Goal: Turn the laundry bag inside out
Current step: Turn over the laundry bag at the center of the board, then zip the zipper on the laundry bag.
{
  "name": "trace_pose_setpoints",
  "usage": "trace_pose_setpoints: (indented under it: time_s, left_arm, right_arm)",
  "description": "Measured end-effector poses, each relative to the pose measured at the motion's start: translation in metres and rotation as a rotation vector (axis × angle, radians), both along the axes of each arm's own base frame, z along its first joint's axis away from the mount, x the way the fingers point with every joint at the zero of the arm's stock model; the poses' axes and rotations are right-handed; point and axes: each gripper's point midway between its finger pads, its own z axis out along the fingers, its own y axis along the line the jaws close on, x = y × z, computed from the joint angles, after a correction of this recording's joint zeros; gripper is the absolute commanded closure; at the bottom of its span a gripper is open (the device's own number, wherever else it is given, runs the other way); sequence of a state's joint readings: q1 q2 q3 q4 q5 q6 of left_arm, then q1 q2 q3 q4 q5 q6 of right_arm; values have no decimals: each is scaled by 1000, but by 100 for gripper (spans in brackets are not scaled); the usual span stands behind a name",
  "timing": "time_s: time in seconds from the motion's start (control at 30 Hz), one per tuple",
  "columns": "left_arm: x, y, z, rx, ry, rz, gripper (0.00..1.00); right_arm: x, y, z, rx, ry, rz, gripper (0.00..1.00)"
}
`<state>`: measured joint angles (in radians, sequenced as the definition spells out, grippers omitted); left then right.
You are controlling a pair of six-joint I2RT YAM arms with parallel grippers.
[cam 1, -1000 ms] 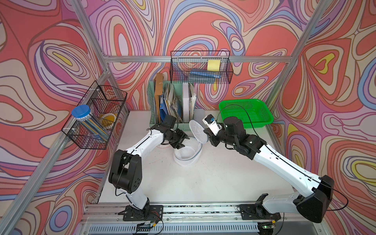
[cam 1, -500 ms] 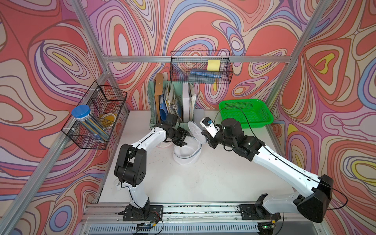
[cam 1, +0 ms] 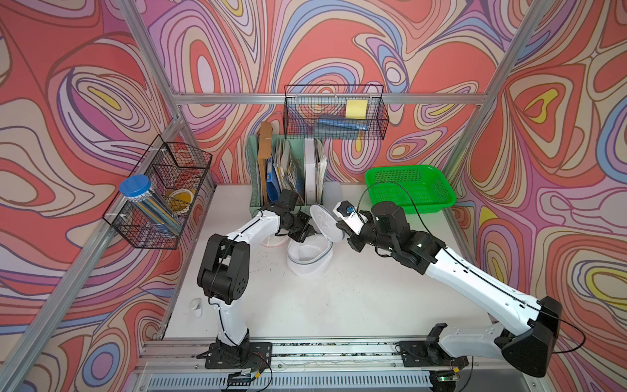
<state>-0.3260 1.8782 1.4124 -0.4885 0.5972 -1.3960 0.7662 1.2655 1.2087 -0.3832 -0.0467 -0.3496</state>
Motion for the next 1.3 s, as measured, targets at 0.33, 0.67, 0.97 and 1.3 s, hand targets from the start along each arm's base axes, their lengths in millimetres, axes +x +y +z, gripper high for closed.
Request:
trace_pose_setpoints:
  time_s: [0.33, 0.67, 0.97, 1.3]
  left_arm:
    - [36, -13, 40, -110, -175, -9, 100]
    - [31, -15, 15, -185, -214, 3, 100]
    - [33, -30, 48, -310, -362, -97, 100]
    - [17, -29, 60, -296, -433, -195, 100]
  right_arm:
    - [-40, 39, -26, -90, 12, 179, 69]
    - [-39, 63, -53, -9, 213, 163, 54]
    - [11, 23, -44, 168, 376, -70, 57]
    - [37, 12, -101, 295, 723, -239, 71]
